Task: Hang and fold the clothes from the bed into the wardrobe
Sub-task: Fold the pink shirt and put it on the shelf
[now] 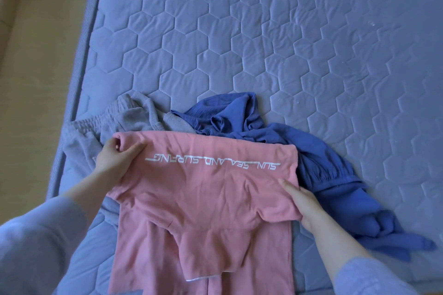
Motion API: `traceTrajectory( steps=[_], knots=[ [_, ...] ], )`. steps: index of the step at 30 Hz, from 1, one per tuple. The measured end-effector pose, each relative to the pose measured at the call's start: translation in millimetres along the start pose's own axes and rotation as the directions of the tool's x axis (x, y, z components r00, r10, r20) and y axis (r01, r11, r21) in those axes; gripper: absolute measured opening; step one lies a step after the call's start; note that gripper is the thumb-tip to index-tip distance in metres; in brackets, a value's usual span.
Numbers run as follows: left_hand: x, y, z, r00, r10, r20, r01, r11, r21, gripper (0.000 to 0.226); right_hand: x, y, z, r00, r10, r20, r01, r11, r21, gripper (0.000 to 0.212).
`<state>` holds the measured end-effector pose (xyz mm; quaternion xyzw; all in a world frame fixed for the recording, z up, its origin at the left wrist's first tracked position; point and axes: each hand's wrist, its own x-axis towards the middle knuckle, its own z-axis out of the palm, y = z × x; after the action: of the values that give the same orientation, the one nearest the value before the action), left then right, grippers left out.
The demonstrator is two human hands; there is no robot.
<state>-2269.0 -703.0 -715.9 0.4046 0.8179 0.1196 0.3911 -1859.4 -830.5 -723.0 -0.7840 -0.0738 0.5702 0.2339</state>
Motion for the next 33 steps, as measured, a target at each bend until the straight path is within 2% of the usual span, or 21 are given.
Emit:
traceTrajectory(
  steps=[3, 6, 8, 11, 13, 16, 17, 19, 21, 22, 23, 25, 27, 29, 31, 33],
  knots=[
    [-13, -20, -18, 0.982, -0.107, 0.156, 0.125, 0.986, -0.110, 0.080, -12, 20, 6, 0.993, 0.094, 0.070, -0.111, 0.946, 0.303, 0.037],
    [-21, -48, -23, 0.913, -0.190, 0.360, 0.302, 0.909, -0.286, 0.092, -26, 42, 22, 0.980, 0.184, 0.081, -0.199, 0.833, 0.516, 0.034],
    [-30, -59, -16, 0.846, -0.185, 0.500, 0.409, 0.828, -0.385, 0.082, -37, 53, 40, 0.968, 0.203, 0.144, -0.249, 0.793, 0.556, 0.036],
    [-50, -64, -2, 0.769, -0.187, 0.612, 0.519, 0.742, -0.425, 0.066, -45, 65, 61, 0.969, 0.192, 0.153, -0.244, 0.817, 0.522, 0.046],
    [-60, -68, 7, 0.770, -0.187, 0.611, 0.554, 0.672, -0.492, 0.061, -47, 70, 66, 0.975, 0.186, 0.124, -0.222, 0.875, 0.431, 0.043],
    [-74, -75, 19, 0.817, -0.241, 0.524, 0.550, 0.602, -0.580, 0.057, -52, 77, 69, 0.965, 0.199, 0.169, -0.228, 0.958, 0.173, 0.034],
    [-78, -78, 22, 0.828, -0.260, 0.498, 0.537, 0.622, -0.569, 0.060, -54, 80, 70, 0.956, 0.217, 0.198, -0.245, 0.961, 0.128, 0.033],
    [-83, -83, 27, 0.872, -0.302, 0.385, 0.461, 0.770, -0.441, 0.061, -57, 84, 73, 0.935, 0.250, 0.253, -0.281, 0.955, 0.094, 0.033],
    [-81, -88, 28, 0.943, -0.306, 0.131, 0.329, 0.918, -0.221, 0.062, -59, 87, 73, 0.928, 0.274, 0.252, -0.285, 0.959, 0.004, 0.031],
    [-80, -91, 27, 0.959, -0.282, 0.008, 0.281, 0.953, -0.115, 0.064, -59, 89, 73, 0.934, 0.269, 0.236, -0.263, 0.963, -0.059, 0.028],
    [-79, -93, 26, 0.963, -0.263, -0.054, 0.261, 0.964, -0.045, 0.067, -59, 91, 74, 0.947, 0.244, 0.207, -0.225, 0.968, -0.111, 0.023],
    [-79, -96, 22, 0.956, -0.293, -0.003, 0.293, 0.956, 0.003, 0.070, -57, 94, 77, 0.985, 0.135, 0.111, -0.102, 0.960, -0.259, 0.017],
    [-82, -100, 17, 0.936, -0.324, 0.135, 0.317, 0.946, 0.072, 0.062, -54, 97, 79, 0.999, 0.013, 0.046, 0.011, 0.873, -0.487, 0.024],
    [-86, -106, 10, 0.908, -0.313, 0.278, 0.281, 0.948, 0.149, 0.046, -57, 95, 82, 1.000, -0.026, 0.012, 0.028, 0.785, -0.619, 0.031],
    [-93, -114, 3, 0.869, -0.311, 0.385, 0.276, 0.950, 0.145, 0.032, -60, 93, 86, 0.999, -0.035, -0.034, 0.000, 0.695, -0.719, 0.037],
    [-99, -125, -1, 0.863, -0.302, 0.405, 0.273, 0.953, 0.128, 0.025, -63, 91, 90, 0.996, -0.034, -0.078, -0.041, 0.614, -0.789, 0.043]
  ],
)
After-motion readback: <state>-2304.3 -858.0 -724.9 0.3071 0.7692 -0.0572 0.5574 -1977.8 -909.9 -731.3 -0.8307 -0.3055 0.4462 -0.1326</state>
